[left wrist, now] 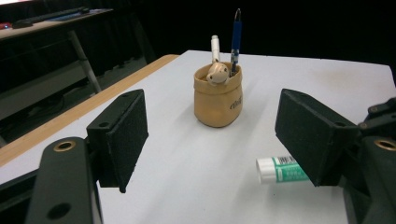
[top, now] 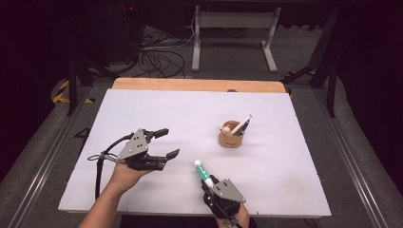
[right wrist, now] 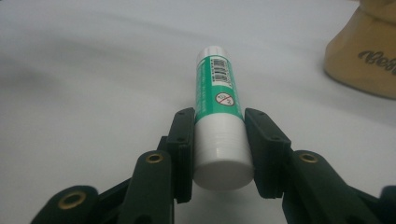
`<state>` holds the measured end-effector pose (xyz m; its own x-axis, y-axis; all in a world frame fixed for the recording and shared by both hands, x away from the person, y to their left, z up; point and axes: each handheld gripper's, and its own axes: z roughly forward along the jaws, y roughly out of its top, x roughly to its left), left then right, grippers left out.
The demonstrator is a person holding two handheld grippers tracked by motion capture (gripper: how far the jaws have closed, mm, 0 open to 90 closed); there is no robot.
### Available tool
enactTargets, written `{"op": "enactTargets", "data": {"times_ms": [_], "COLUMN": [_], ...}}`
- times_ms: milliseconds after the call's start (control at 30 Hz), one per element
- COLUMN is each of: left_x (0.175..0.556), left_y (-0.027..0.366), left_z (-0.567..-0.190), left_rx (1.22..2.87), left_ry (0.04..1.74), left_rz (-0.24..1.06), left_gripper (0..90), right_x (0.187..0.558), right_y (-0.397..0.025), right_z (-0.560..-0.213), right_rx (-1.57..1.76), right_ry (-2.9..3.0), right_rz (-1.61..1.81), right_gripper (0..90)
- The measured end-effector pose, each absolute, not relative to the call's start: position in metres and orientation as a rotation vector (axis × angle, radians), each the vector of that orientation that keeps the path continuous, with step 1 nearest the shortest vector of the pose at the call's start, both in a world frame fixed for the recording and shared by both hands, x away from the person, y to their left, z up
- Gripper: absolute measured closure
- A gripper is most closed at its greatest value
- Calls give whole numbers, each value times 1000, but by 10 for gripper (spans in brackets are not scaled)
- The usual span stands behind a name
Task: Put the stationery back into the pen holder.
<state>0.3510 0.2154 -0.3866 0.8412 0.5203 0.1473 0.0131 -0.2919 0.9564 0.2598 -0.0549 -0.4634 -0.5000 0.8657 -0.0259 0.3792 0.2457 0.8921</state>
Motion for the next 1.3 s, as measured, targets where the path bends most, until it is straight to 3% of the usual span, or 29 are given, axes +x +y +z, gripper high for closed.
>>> {"op": "enactTargets", "data": {"times_ms": [1300], "left_x": [357], "left_y": [201], "left_z": [-389], "left_rx": [1845], "left_ry": [425], "left_rz": [595], "left_gripper": [225], "right_x": [361], "right_y": [-97], "right_z": [-382], "right_rx": [999], "right_ry": [2114], "right_rz": [1249], "right_gripper": [657]}}
